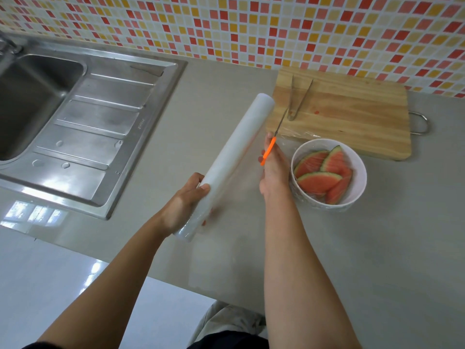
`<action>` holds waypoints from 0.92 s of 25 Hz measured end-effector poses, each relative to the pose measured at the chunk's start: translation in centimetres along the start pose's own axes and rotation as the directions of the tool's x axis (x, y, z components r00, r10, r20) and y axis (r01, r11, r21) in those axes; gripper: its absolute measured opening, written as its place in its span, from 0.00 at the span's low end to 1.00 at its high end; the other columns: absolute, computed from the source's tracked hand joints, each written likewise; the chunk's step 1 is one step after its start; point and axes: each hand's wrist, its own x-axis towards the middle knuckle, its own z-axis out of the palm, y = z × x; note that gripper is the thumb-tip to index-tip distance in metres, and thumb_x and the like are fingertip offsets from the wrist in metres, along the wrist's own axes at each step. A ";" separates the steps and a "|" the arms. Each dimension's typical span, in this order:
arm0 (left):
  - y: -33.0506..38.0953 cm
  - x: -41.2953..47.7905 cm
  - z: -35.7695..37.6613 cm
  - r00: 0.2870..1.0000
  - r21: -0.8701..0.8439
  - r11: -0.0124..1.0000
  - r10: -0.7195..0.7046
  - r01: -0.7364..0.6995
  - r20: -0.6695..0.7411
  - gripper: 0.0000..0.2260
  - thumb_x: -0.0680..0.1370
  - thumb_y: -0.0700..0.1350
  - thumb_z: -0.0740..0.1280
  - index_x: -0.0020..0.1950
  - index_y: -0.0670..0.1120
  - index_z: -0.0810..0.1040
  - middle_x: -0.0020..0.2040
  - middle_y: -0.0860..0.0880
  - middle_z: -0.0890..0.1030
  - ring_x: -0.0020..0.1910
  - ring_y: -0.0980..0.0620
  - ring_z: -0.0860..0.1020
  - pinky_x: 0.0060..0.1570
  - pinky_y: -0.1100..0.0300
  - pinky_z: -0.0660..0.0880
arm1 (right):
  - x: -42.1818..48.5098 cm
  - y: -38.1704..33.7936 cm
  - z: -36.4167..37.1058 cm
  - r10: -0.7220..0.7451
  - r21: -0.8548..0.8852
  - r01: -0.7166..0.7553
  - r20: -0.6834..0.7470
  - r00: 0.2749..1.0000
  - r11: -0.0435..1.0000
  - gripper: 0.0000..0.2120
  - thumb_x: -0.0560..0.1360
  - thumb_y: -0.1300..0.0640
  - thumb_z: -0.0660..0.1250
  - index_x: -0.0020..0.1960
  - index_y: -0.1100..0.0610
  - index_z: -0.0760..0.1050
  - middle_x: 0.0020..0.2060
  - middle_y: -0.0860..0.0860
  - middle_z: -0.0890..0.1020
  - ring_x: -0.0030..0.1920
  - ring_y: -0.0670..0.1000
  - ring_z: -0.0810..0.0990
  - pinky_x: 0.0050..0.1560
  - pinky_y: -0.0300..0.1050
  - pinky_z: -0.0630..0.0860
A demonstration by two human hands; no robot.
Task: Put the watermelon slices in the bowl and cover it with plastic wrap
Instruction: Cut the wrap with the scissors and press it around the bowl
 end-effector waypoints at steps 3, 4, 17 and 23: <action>0.2 0.1 -1.0 0.998 -0.020 1.000 0.009 -0.010 -0.056 0.15 0.72 0.56 0.60 0.50 0.45 0.67 0.42 0.40 0.76 0.34 0.47 0.77 0.33 0.52 0.77 | -0.6 0.0 0.4 0.020 -0.133 -0.014 0.048 0.999 0.991 0.11 0.75 0.44 0.62 0.51 0.49 0.77 0.38 0.39 0.78 0.42 0.45 0.75 0.42 0.37 0.66; 0.3 0.3 -1.2 0.995 -0.009 1.000 0.002 -0.003 -0.099 0.15 0.72 0.56 0.60 0.51 0.46 0.67 0.43 0.41 0.76 0.36 0.46 0.78 0.35 0.49 0.77 | -1.0 0.4 0.4 -0.006 -0.229 0.019 0.058 0.998 0.973 0.13 0.76 0.45 0.62 0.52 0.51 0.78 0.38 0.41 0.79 0.41 0.45 0.76 0.44 0.39 0.68; 0.2 1.9 -2.4 0.937 0.169 0.983 -0.005 0.068 -0.349 0.12 0.81 0.53 0.55 0.44 0.50 0.74 0.44 0.48 0.76 0.40 0.48 0.74 0.42 0.54 0.70 | -5.1 3.3 0.3 -0.345 -0.944 0.281 0.210 0.915 0.171 0.16 0.76 0.52 0.58 0.49 0.65 0.74 0.47 0.63 0.79 0.50 0.62 0.76 0.42 0.49 0.67; -1.2 2.1 -3.2 0.947 0.086 0.995 -0.024 0.054 -0.320 0.12 0.80 0.53 0.57 0.57 0.52 0.76 0.54 0.49 0.80 0.52 0.48 0.79 0.53 0.51 0.75 | -5.3 4.2 1.5 -0.279 -0.957 0.291 0.277 0.919 0.009 0.16 0.76 0.53 0.57 0.49 0.63 0.77 0.47 0.62 0.81 0.50 0.61 0.78 0.44 0.50 0.70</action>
